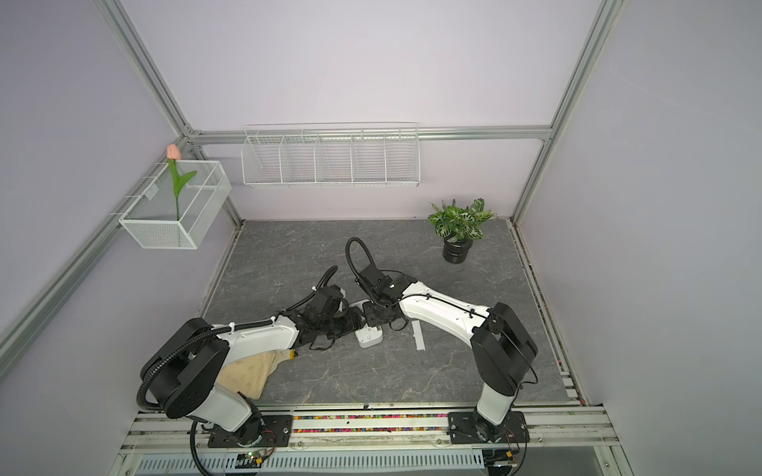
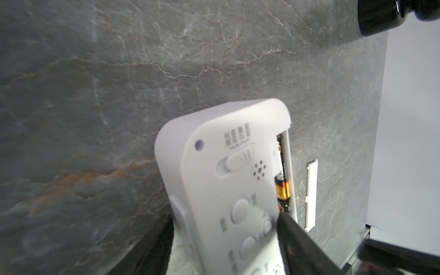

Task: Insert the battery into the alarm
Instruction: Install the battery in the alarm, then adjust the alarm at the center of the board.

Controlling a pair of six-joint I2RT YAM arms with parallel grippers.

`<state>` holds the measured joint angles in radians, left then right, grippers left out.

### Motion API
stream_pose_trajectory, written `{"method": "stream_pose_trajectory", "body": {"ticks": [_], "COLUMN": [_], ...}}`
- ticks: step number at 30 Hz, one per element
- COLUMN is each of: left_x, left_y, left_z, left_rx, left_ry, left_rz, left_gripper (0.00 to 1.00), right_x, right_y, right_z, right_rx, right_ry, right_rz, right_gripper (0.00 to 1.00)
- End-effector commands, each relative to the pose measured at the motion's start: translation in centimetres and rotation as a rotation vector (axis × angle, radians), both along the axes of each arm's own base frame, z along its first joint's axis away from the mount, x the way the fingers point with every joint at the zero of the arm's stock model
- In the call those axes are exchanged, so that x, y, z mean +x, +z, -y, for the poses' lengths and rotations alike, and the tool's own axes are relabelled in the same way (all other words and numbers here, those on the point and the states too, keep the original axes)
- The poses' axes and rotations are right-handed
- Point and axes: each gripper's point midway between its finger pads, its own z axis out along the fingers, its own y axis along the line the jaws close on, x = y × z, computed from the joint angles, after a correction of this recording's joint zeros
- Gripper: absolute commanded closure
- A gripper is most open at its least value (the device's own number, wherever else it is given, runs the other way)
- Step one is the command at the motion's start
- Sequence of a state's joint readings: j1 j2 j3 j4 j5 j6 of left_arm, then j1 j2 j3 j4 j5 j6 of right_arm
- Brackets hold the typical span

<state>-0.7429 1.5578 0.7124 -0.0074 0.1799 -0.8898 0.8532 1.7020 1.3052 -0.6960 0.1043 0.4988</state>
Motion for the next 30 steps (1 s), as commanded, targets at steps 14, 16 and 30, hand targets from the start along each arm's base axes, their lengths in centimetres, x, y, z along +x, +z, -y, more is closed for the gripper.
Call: {"method": "stream_pose_trajectory", "body": {"ticks": [14,16,30], "left_x": [2.5,2.7,3.3], "left_y": [4.3,3.9,0.1], "left_z": [-2.5,-3.3,-5.6], "left_rx": [0.036,0.059,0.154], "left_ry": [0.093,0.116,0.205], "left_rz": [0.063,0.053,-0.003], "left_gripper": [0.34,0.37,0.48], "right_x": [0.0,-0.1,-2.2], "right_y": [-4.9,-5.4,-6.0], "right_z": [1.8,1.8,0.1], "right_rx": [0.009,0.002,0.030], "right_ry": [-0.064,-0.067,-0.045], "right_rz": [-0.059,-0.063,-0.096], "right_gripper": [0.86,0.87,0.88]}}
